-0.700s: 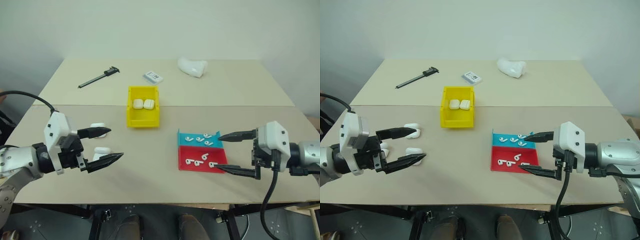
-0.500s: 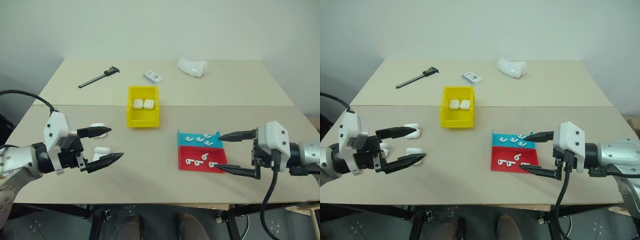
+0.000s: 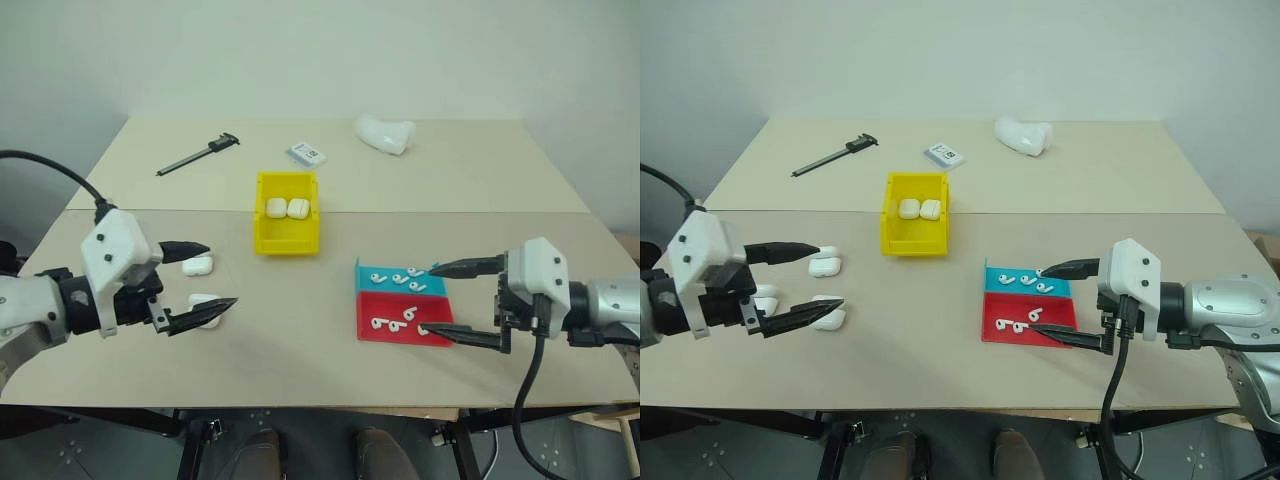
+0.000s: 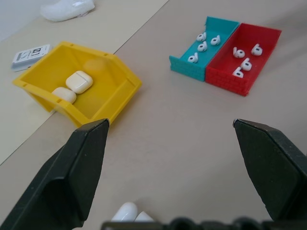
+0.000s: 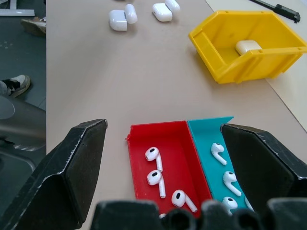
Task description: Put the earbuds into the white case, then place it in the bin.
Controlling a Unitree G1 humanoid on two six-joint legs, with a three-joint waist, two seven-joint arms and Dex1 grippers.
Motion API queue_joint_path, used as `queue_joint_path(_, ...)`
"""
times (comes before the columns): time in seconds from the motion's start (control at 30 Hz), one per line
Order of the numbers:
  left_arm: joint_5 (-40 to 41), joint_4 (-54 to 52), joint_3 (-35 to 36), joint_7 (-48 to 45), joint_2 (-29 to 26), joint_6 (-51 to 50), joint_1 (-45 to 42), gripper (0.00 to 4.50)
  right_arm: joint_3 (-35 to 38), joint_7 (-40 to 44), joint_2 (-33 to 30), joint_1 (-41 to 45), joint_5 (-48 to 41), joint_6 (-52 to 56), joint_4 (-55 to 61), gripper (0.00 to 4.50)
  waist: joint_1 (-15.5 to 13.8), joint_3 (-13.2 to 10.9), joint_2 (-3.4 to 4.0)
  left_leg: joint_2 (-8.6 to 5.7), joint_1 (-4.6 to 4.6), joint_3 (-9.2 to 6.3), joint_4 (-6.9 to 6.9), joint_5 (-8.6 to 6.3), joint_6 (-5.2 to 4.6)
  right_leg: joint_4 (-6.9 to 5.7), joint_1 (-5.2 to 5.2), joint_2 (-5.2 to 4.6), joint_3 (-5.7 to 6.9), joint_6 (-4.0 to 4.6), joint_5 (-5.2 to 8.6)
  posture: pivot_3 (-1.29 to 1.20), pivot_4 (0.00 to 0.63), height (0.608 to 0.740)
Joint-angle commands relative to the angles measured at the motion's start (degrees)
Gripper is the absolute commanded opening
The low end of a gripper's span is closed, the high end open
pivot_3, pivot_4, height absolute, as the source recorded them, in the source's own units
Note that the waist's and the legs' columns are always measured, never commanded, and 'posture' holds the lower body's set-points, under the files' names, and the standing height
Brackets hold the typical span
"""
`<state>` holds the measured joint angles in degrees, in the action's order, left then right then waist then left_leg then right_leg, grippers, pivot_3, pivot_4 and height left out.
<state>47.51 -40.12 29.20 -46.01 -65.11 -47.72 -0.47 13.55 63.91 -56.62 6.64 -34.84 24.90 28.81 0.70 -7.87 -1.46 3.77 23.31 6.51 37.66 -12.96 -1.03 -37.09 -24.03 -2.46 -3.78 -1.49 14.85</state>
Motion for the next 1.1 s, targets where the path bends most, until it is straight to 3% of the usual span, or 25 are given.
queue_joint_path(0.03,5.6,1.4,-2.4,3.4,-7.0,-12.1,-5.1,4.5,1.2,-0.7,0.2,0.6,-0.7,-0.2,1.5,4.45,0.0,0.0,-0.03,0.0,0.01,0.0,0.0,0.0,0.0,0.0,-0.01,0.0,0.0,0.0,0.0,0.0,0.15,0.74)
queue_joint_path(0.17,14.3,7.3,-8.0,10.0,-10.7,-28.6,-16.3,4.5,0.7,-2.2,1.3,-0.2,-0.7,-0.2,2.6,4.45,0.0,0.0,-0.09,0.0,0.0,0.0,-0.01,0.0,0.0,-0.01,-0.02,0.0,-0.01,-0.03,0.01,0.0,0.15,0.74)
queue_joint_path(0.4,19.5,16.9,-20.2,12.0,-12.6,-44.8,-30.9,4.5,-0.3,-4.9,3.5,-0.8,-0.6,0.0,4.3,4.45,0.0,-0.1,-0.14,-0.03,0.04,0.0,-0.02,0.01,0.01,-0.06,-0.06,0.06,0.02,-0.02,0.02,0.0,0.15,0.74)
queue_joint_path(0.5,18.0,16.1,-24.5,15.4,-12.3,-44.8,-33.1,4.5,-0.9,-5.5,4.1,-1.2,-0.4,-0.2,5.0,4.45,0.0,-0.1,-0.15,-0.03,0.03,-0.02,-0.02,0.01,0.01,-0.08,-0.08,0.06,0.0,-0.01,0.03,0.0,0.15,0.74)
queue_joint_path(0.7,29.9,22.9,-34.3,32.5,-10.7,-44.8,-37.0,4.5,-1.7,-6.9,5.4,-1.5,0.0,-0.5,5.7,4.45,-0.1,-0.1,-0.15,-0.03,0.04,-0.07,-0.01,0.01,0.01,-0.09,-0.07,0.05,-0.01,0.0,0.03,0.0,0.15,0.74)
queue_joint_path(0.9,46.1,31.7,-40.6,55.4,-6.7,-44.1,-40.5,4.5,-2.1,-8.0,6.3,-1.7,0.0,-0.5,6.6,4.45,-0.3,-0.1,-0.17,-0.04,0.04,-0.11,0.0,0.01,0.01,-0.12,-0.06,0.01,-0.02,0.0,0.02,0.0,0.15,0.74)
queue_joint_path(1.03,62.5,35.5,-49.0,73.5,-7.5,-35.4,-43.0,4.5,-2.8,-8.9,6.9,-1.8,0.0,-0.4,7.2,4.45,-0.2,-0.1,-0.18,-0.05,0.04,-0.15,0.01,0.01,0.02,-0.12,-0.05,-0.04,-0.05,0.0,0.02,0.0,0.15,0.74)
queue_joint_path(1.1,65.2,36.0,-51.4,78.3,-6.9,-33.0,-44.1,4.5,-3.0,-9.2,7.2,-1.9,0.0,-0.4,7.5,4.45,-0.3,-0.1,-0.18,-0.06,0.06,-0.18,0.01,0.02,0.03,-0.12,-0.05,-0.07,-0.04,0.0,0.02,0.0,0.15,0.74)
